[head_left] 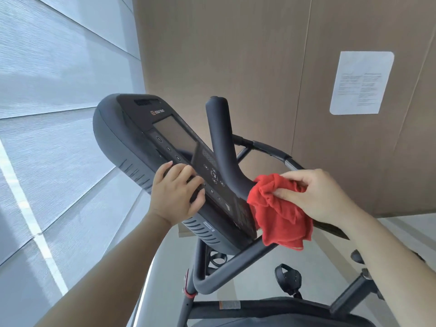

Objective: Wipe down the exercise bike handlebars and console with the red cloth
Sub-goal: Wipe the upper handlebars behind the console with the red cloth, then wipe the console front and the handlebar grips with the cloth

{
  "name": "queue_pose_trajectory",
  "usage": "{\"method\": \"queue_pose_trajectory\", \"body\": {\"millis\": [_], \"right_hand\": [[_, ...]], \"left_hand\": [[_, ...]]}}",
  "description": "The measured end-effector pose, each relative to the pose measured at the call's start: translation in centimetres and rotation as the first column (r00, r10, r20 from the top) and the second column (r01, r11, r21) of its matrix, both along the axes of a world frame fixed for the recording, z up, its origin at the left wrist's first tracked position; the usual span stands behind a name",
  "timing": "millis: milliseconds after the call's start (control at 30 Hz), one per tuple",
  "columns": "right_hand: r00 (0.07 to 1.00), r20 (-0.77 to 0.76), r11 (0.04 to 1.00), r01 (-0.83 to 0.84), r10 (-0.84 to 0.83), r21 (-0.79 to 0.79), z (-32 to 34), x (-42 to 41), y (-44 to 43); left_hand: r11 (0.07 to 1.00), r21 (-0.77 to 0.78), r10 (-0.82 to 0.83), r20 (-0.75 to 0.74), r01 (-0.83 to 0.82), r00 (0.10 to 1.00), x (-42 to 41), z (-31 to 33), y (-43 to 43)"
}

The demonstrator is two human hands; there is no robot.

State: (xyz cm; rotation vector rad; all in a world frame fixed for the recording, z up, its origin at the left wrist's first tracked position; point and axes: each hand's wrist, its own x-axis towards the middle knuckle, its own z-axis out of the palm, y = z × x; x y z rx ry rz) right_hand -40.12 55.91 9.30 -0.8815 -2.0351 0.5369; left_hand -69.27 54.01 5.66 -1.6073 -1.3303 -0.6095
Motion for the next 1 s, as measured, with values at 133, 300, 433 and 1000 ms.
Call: {"method": "queue_pose_trajectory", "body": {"millis": [133,300,433,1000], "right_hand": [[0.987,-0.159,0.998,0.018,-0.01,0.054,0.9,-2.2,0.0],[0.999,-0.017,0.999,0.027,-0.027,0.02,-0.2,-2.9,-0.3],[0.996,0.087,1.0,0.005,-0.005,0.003,1.0,-1.8,-0.2],[0.999,-0.041,1.0,-0.015,0.015,0.013,-1.3,2.9,-0.4]], "left_hand": [[0.999,-0.038,-0.013,0.002,0.013,1.0,-0.1,0.0,-0.2],[0.998,-0.065,-0.023,0.011,0.024,1.0,-0.1,0.2,-0.3],[0.993,-0.103,-0.049,0.021,0.051,0.999,-0.2,0.2,-0.5],[0.8,0.066,-0.524,0.56,0.596,0.642,8.0,3.9,-4.8]]}}
